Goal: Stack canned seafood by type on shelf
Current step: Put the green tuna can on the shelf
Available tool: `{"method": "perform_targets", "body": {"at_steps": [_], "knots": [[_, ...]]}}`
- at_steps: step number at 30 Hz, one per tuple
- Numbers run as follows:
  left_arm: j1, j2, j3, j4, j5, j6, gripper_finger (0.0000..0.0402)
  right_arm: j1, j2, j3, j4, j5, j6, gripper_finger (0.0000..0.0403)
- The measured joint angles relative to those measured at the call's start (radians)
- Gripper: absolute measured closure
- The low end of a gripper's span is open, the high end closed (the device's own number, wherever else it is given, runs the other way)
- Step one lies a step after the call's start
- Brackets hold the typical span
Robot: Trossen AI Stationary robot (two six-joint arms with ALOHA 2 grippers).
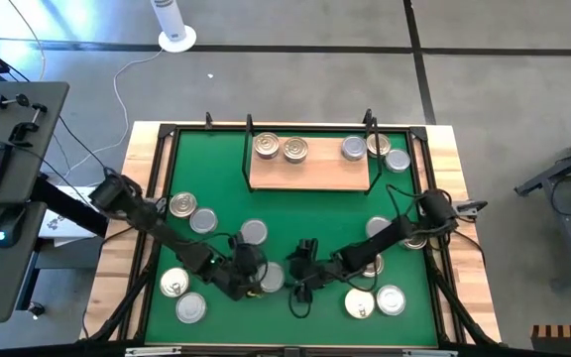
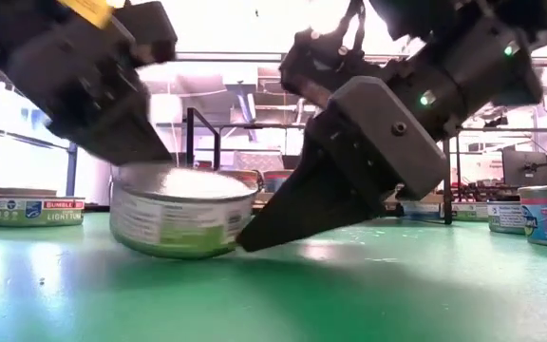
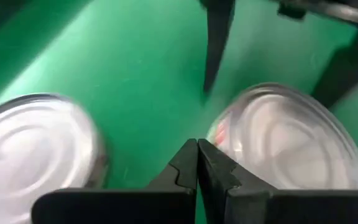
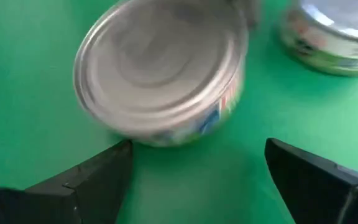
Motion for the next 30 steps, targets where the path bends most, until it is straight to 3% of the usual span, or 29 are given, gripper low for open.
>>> {"method": "perform_targets", "body": {"at_steps": [6, 10, 16, 20, 25, 30], "knots": [[-0.054, -0.051, 0.004, -0.150, 0.010, -0.085, 0.0401, 0.028, -0.045, 0.000, -0.123, 0.072, 0.021, 0.0048], [-0.090, -0.024, 0.001, -0.160, 0.047, -0.137, 0.0402, 0.054, -0.052, -0.006, -0.078, 0.071, -0.046, 0.0048], [-0.113, 0.040, -0.052, 0.029, 0.031, -0.172, 0.0401, 0.061, -0.044, -0.063, 0.237, 0.067, -0.181, 0.0048], [-0.098, 0.088, -0.054, 0.155, 0.011, -0.112, 0.0402, 0.023, -0.044, -0.067, 0.231, 0.032, -0.181, 0.0048], [-0.055, 0.115, -0.055, 0.279, 0.014, -0.024, 0.0402, -0.010, -0.043, -0.067, 0.221, -0.117, -0.183, 0.0048], [-0.027, 0.115, -0.055, 0.297, 0.035, 0.005, 0.0401, -0.028, -0.111, -0.059, 0.115, -0.089, -0.159, 0.0048]]}}
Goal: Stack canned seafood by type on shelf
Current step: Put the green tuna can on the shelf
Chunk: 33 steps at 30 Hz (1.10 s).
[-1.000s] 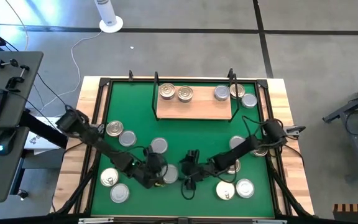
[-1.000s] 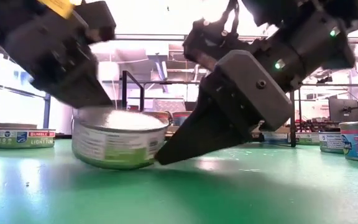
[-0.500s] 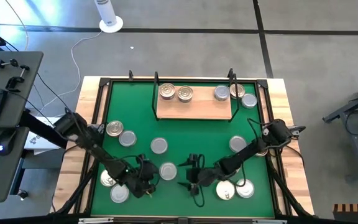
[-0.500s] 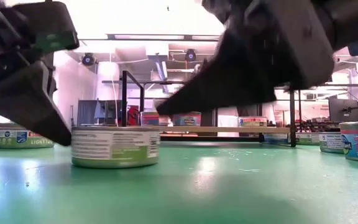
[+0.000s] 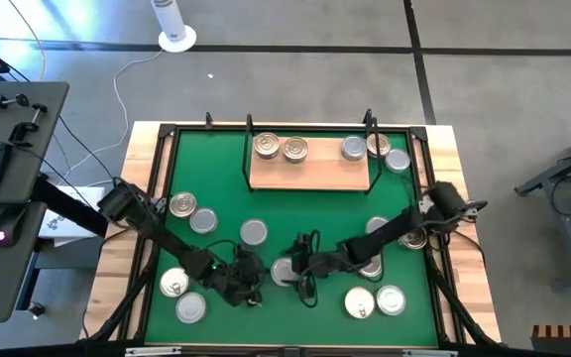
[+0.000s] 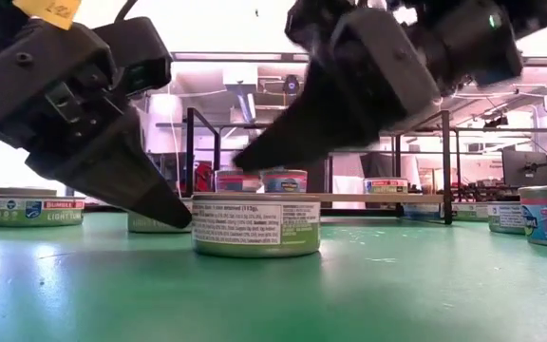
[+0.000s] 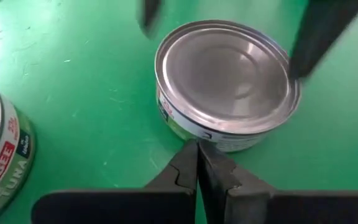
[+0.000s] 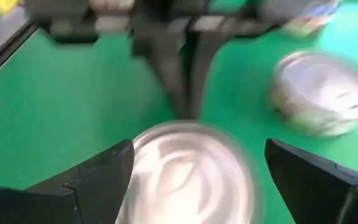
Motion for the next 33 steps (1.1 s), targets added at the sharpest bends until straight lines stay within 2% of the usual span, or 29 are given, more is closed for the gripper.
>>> {"method": "perform_targets", "body": {"at_steps": [5, 9, 15, 18, 23, 28, 33], "knots": [[0.003, 0.000, 0.000, 0.000, 0.021, 0.002, 0.0401, 0.071, -0.091, -0.077, -0.021, 0.087, -0.050, 0.0048], [0.003, 0.000, 0.000, 0.008, 0.023, -0.004, 0.0402, 0.097, -0.083, -0.189, 0.091, 0.140, 0.021, 0.0048], [0.005, 0.000, 0.000, 0.050, 0.033, 0.005, 0.0401, 0.088, -0.042, -0.274, 0.222, 0.026, 0.180, 0.0048], [0.013, 0.000, 0.000, 0.079, 0.073, 0.028, 0.0401, 0.067, -0.029, -0.265, 0.224, 0.009, 0.183, 0.0048], [0.029, 0.000, 0.000, 0.084, 0.110, 0.028, 0.0401, 0.029, -0.020, -0.233, 0.206, -0.124, 0.071, 0.0048], [0.043, 0.000, 0.000, 0.098, 0.127, 0.028, 0.0401, 0.000, -0.015, -0.190, 0.182, -0.107, 0.001, 0.0048], [0.062, 0.000, 0.000, 0.106, 0.130, 0.030, 0.0401, -0.008, -0.010, -0.155, 0.078, -0.102, -0.016, 0.0048]]}}
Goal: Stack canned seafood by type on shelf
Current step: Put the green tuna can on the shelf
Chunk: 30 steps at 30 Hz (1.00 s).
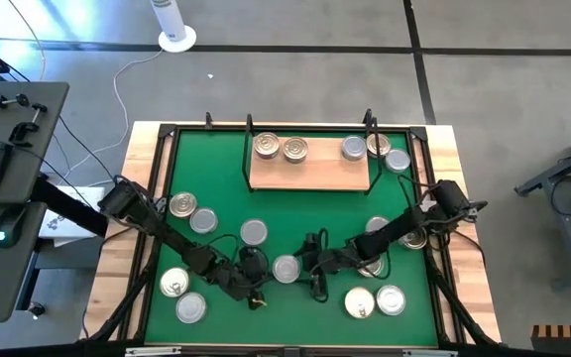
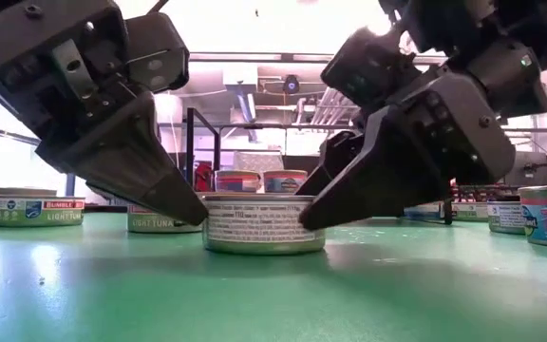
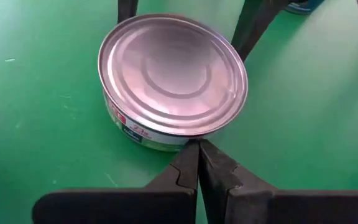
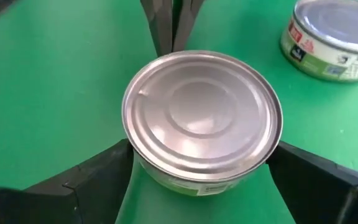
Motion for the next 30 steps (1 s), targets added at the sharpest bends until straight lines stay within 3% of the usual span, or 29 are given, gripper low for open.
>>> {"method": "perform_targets", "body": {"at_steps": [9, 21, 30], "knots": [[0.032, 0.001, -0.002, 0.019, 0.011, 0.042, 0.0402, -0.013, 0.014, 0.007, -0.001, 0.014, -0.022, 0.0047], [0.049, 0.001, -0.003, 0.028, 0.032, 0.087, 0.0402, -0.020, 0.076, -0.009, 0.146, 0.007, -0.055, 0.0049], [0.049, 0.001, -0.003, 0.039, 0.032, 0.100, 0.0401, -0.021, 0.077, -0.013, 0.154, 0.018, -0.032, 0.0102]]}}
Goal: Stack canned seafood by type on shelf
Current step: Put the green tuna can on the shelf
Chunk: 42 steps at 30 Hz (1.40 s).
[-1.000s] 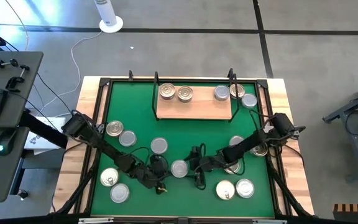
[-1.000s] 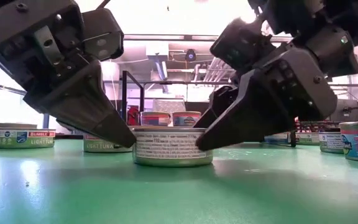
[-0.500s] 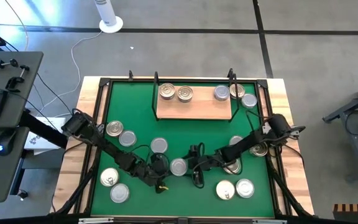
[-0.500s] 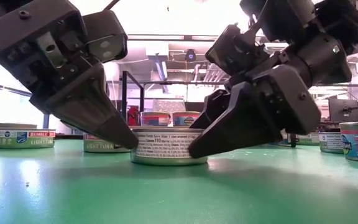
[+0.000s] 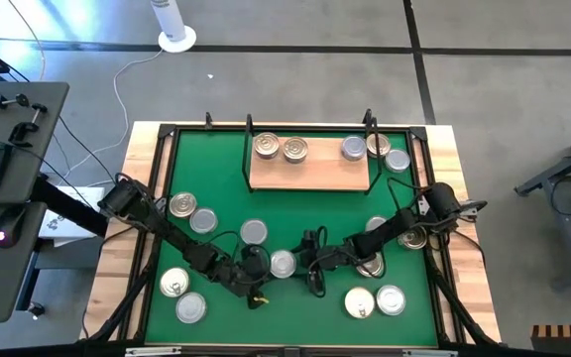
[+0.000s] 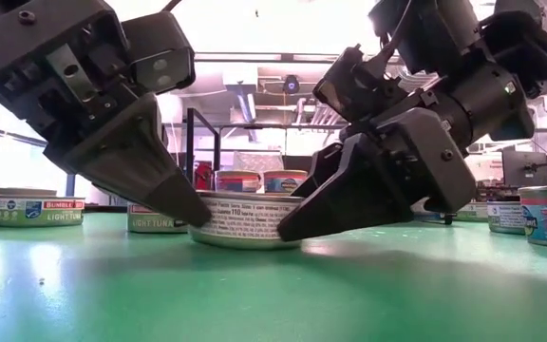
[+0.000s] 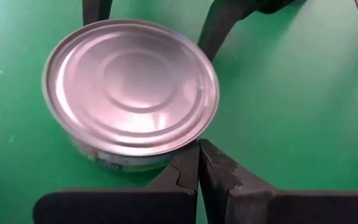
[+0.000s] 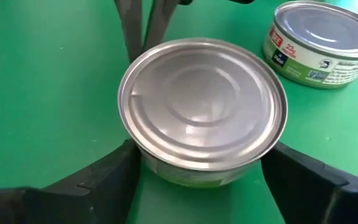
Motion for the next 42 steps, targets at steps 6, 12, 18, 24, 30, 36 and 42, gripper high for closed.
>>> {"method": "perform_targets", "body": {"at_steps": [6, 12, 18, 24, 30, 36, 42], "knots": [[-0.001, -0.014, 0.011, 0.046, -0.018, 0.029, 0.0401, 0.007, 0.001, 0.001, -0.039, 0.057, 0.054, 0.0133], [-0.041, -0.064, 0.005, -0.092, 0.022, -0.019, 0.0401, 0.032, -0.064, 0.006, -0.208, 0.051, 0.109, 0.0142], [-0.088, -0.113, 0.004, -0.325, 0.029, -0.127, 0.0401, 0.036, -0.115, 0.005, -0.312, 0.061, 0.170, 0.0110], [-0.095, -0.110, 0.003, -0.415, -0.098, -0.172, 0.0401, 0.007, -0.115, 0.003, -0.304, 0.088, 0.166, 0.0047], [-0.084, -0.110, 0.003, -0.409, -0.157, -0.153, 0.0402, -0.003, -0.115, 0.002, -0.296, 0.060, 0.136, 0.0034], [-0.067, -0.110, 0.003, -0.338, -0.169, -0.103, 0.0401, -0.004, -0.061, -0.002, -0.122, 0.032, 0.057, 0.0034], [-0.043, -0.072, 0.003, -0.251, -0.174, -0.066, 0.0401, -0.015, 0.022, -0.004, 0.083, 0.027, 0.042, 0.0033]]}}
